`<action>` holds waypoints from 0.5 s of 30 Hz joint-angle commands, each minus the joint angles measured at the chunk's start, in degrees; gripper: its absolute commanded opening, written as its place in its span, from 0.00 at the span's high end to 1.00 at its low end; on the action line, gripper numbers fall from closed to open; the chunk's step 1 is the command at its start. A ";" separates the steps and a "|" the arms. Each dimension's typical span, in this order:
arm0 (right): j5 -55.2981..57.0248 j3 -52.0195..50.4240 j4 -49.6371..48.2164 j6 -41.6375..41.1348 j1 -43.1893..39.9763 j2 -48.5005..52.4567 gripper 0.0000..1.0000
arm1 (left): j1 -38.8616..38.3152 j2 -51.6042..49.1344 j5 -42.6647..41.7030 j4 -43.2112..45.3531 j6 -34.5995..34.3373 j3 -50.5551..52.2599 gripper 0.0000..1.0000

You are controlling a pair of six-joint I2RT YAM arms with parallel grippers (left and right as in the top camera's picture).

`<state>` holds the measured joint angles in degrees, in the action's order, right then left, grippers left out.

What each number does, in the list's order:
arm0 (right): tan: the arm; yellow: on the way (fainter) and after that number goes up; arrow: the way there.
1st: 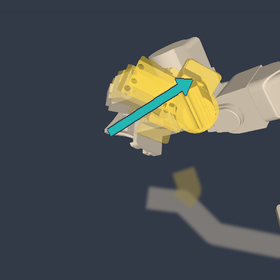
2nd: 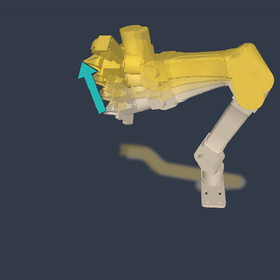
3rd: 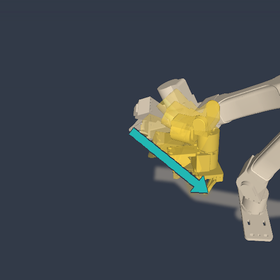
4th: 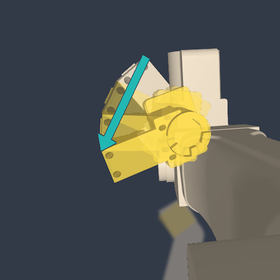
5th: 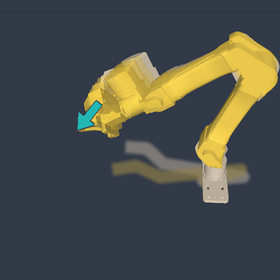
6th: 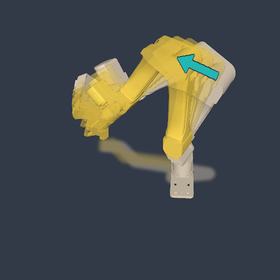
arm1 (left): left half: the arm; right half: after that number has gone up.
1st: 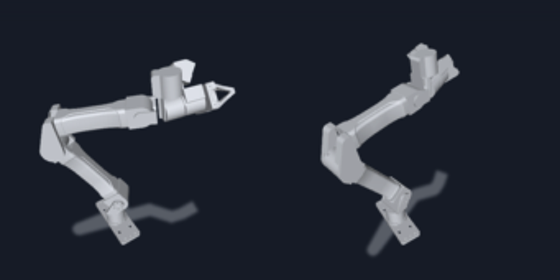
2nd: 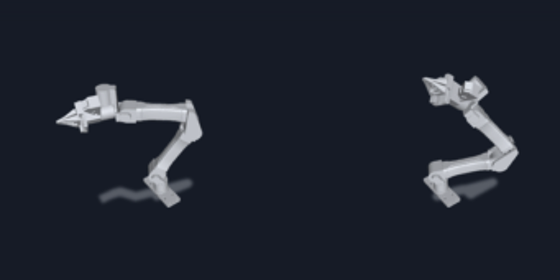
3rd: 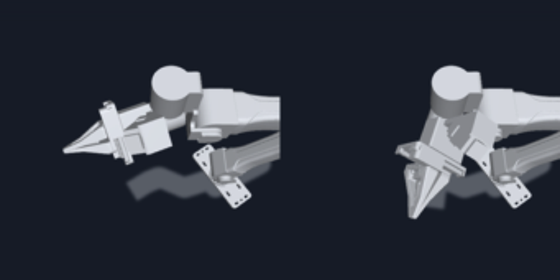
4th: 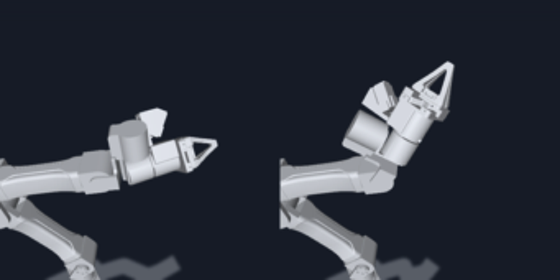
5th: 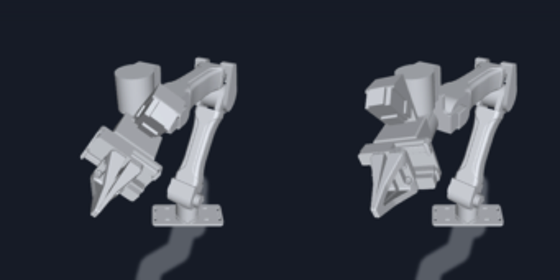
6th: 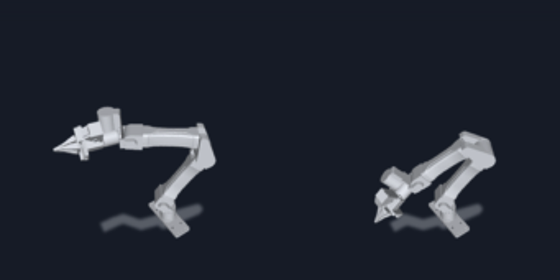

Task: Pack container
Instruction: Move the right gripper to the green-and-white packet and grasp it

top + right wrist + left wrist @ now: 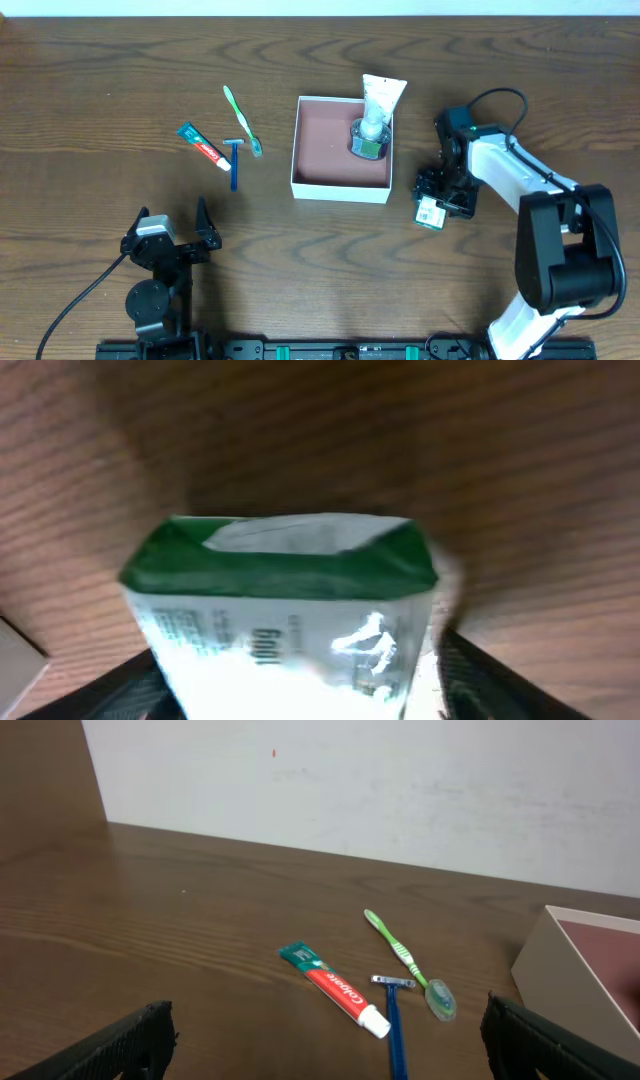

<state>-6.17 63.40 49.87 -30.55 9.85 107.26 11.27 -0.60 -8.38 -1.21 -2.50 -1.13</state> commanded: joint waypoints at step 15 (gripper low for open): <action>-1.18 0.92 -5.07 5.03 0.02 0.09 0.54 | 0.35 0.37 -0.63 -2.16 1.01 0.90 0.02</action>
<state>-6.42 62.67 44.95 -28.36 9.85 105.95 11.27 -0.58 -8.38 -1.23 -2.50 -1.13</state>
